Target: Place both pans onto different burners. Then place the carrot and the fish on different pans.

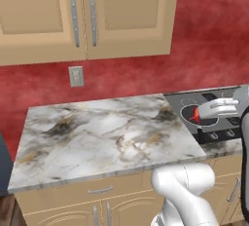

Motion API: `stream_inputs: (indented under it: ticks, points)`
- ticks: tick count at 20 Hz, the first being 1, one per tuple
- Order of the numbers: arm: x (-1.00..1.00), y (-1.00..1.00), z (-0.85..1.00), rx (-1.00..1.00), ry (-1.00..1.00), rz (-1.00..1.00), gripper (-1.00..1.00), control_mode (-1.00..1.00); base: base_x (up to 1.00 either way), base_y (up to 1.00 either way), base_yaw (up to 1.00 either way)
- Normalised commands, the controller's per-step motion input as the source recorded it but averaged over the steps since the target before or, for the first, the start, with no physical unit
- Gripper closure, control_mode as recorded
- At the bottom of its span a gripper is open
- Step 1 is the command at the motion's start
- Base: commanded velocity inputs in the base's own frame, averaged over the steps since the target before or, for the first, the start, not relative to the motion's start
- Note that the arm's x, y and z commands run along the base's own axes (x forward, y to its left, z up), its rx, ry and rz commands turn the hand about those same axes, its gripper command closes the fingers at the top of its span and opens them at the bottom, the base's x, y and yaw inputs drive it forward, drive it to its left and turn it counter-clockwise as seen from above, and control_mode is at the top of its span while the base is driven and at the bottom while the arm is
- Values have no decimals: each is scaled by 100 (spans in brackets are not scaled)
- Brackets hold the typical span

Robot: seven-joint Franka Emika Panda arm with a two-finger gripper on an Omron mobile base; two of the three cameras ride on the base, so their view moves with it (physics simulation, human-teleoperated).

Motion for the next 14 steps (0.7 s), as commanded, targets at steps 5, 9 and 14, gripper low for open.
stream_inputs:
  ticks: [5, 9, 14]
  points:
    - [0, 0, 0, 0, 0, 0, -100, 100, -1, -24, 0]
    - [0, 0, 0, 0, 0, 0, -100, 100, 0, -63, 1]
    - [0, 0, 0, 0, 0, 0, -100, 100, 0, -81, 2]
